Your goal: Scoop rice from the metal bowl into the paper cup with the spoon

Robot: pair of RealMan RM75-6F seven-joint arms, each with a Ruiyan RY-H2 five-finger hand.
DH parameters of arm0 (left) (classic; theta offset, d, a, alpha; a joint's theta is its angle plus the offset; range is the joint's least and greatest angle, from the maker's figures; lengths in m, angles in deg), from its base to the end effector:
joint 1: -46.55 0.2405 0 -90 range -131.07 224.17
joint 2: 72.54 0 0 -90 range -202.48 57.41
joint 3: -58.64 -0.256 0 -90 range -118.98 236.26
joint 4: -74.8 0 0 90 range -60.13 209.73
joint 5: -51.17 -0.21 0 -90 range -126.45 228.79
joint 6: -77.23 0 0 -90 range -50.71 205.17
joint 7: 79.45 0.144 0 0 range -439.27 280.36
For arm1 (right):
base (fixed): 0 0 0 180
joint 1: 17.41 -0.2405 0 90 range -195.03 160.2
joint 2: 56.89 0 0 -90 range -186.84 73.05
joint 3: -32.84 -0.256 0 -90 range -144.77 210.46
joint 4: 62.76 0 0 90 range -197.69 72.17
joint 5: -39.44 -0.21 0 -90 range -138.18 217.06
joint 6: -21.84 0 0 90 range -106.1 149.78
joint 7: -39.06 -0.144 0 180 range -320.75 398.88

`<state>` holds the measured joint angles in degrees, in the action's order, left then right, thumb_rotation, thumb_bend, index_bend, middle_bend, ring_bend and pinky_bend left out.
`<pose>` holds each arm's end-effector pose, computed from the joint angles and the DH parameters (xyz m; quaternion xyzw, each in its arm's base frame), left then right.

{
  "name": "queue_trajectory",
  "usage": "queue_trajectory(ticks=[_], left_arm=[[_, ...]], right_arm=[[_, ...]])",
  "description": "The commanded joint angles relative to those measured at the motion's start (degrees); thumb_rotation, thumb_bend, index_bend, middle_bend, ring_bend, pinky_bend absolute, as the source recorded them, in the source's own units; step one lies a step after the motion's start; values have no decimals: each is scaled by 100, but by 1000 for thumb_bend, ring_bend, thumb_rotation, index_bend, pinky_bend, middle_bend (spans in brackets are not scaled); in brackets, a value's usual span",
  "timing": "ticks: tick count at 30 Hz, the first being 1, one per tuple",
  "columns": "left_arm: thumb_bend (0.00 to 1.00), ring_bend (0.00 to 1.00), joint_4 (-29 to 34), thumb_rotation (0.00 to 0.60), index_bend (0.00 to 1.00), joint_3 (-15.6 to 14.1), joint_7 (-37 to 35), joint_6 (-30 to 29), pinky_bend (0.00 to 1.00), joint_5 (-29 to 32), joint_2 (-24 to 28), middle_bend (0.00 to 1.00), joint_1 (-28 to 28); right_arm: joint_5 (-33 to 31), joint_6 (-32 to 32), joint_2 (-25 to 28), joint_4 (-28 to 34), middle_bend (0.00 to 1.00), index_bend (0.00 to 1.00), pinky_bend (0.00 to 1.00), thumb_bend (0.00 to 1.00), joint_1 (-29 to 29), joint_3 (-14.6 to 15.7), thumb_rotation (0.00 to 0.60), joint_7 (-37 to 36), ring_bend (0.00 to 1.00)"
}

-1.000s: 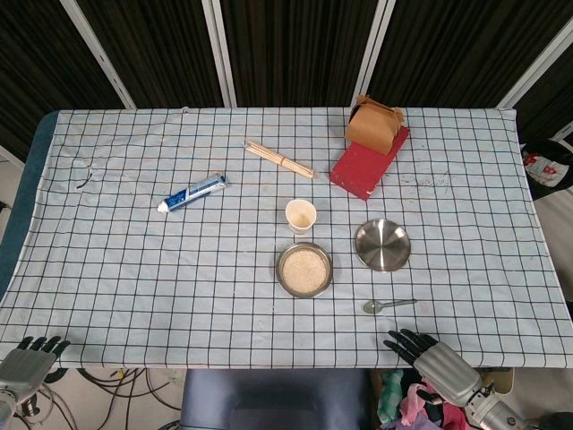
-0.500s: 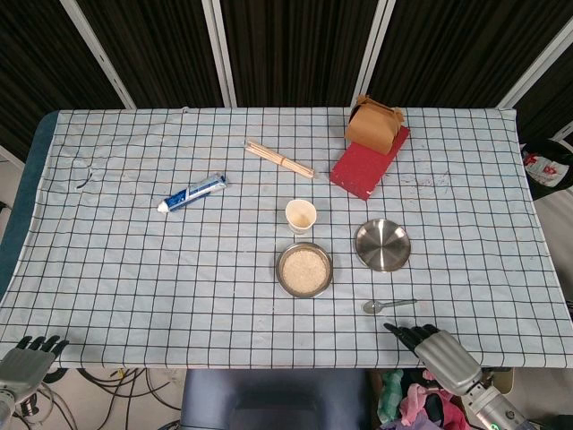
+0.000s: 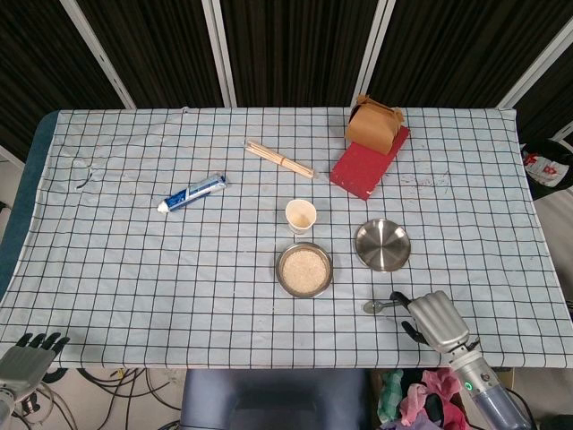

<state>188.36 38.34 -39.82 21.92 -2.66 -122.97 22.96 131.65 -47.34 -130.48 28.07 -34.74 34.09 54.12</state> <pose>-0.3300 0.1300 0.1308 -0.7580 -0.4514 0.0726 0.4653 -0.2590 -0.2157 0.0571 0.7652 -0.3167 0.3272 0.4552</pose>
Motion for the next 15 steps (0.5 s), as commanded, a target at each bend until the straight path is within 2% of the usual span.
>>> queue_trajectory(ticks=[1,9,15], left_arm=[[61,0,-6,600,0,4,-16,21,0,-4,9,0,-6],[61,0,-7,600,0,8,-27,45,0,-6,19,0,-13],[62,0,-11,600,0,4,26,15,0,-2,-7,0,-2]], right_arm=[[-299,228,-232,-134,1000,383,1000,313,-131,-183,600,221,1000],[-727,443,-502,-412,1000,397,1000,312,-228,-341,600,503,1000],[-812,369,-561,-582,1000,449,1000,313,-188,-337,600,371,1000]])
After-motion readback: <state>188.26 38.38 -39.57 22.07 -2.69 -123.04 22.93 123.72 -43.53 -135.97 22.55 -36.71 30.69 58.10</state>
